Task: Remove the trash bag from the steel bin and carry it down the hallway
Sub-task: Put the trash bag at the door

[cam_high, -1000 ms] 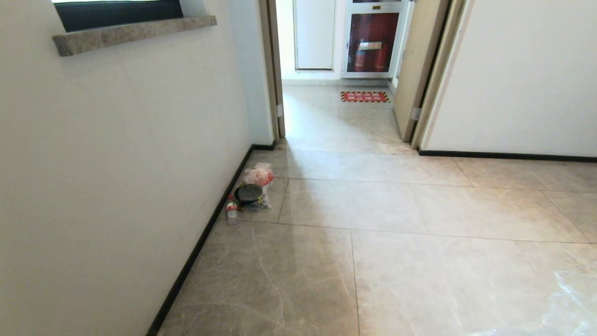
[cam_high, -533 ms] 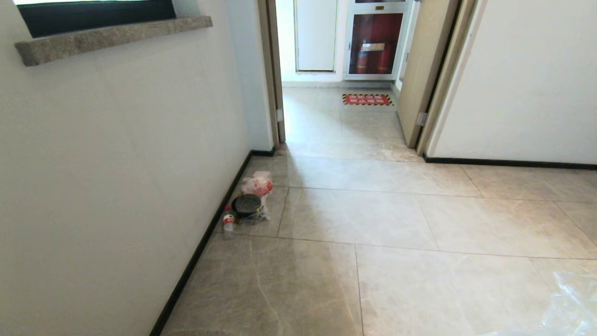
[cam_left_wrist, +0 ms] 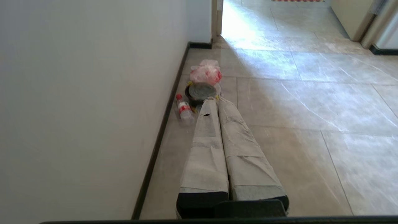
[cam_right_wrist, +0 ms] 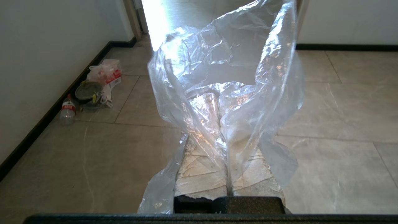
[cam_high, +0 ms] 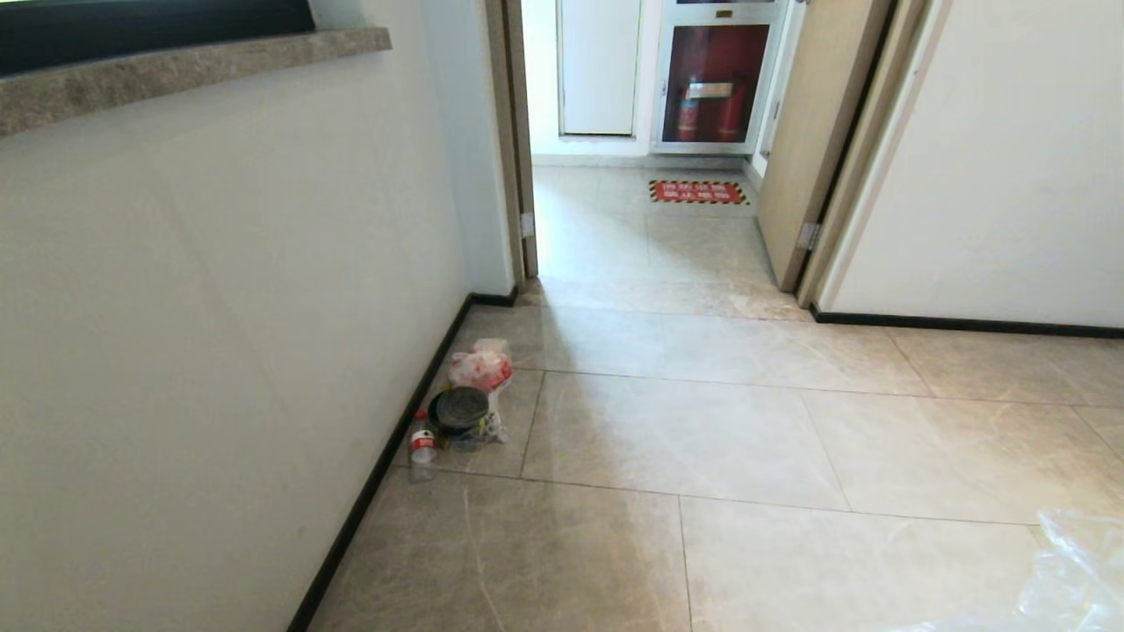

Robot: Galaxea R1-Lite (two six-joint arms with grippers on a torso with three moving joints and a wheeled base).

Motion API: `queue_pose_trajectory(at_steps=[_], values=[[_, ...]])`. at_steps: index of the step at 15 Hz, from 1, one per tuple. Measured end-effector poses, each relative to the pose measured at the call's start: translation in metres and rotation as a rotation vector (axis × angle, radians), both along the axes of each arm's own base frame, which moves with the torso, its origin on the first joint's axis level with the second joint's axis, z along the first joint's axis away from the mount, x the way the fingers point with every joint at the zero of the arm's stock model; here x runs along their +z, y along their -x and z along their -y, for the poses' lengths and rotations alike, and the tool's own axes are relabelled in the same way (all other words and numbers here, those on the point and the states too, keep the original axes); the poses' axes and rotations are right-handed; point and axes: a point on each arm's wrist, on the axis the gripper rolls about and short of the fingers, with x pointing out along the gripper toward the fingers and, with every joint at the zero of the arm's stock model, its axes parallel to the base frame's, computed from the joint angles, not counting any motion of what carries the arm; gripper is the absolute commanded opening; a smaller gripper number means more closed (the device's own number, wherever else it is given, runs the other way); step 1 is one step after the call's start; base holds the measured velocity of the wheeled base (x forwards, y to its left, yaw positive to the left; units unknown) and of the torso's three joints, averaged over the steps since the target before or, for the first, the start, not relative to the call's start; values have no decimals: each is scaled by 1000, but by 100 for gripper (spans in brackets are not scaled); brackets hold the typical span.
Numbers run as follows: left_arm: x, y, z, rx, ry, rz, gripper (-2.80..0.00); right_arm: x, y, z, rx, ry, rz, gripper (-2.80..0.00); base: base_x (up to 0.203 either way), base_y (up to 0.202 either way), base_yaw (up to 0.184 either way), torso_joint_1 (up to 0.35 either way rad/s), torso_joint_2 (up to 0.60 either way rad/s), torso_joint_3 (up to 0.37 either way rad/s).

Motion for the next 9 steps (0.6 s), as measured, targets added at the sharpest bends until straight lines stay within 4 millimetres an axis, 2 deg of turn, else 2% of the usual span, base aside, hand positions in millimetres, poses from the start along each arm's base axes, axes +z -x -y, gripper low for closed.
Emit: queue_pose_trajectory(at_steps=[9], values=[[0, 0, 0, 1, 0, 3, -280, 0, 0, 0, 1, 1, -2, -280, 192, 0, 0, 1, 2, 0]])
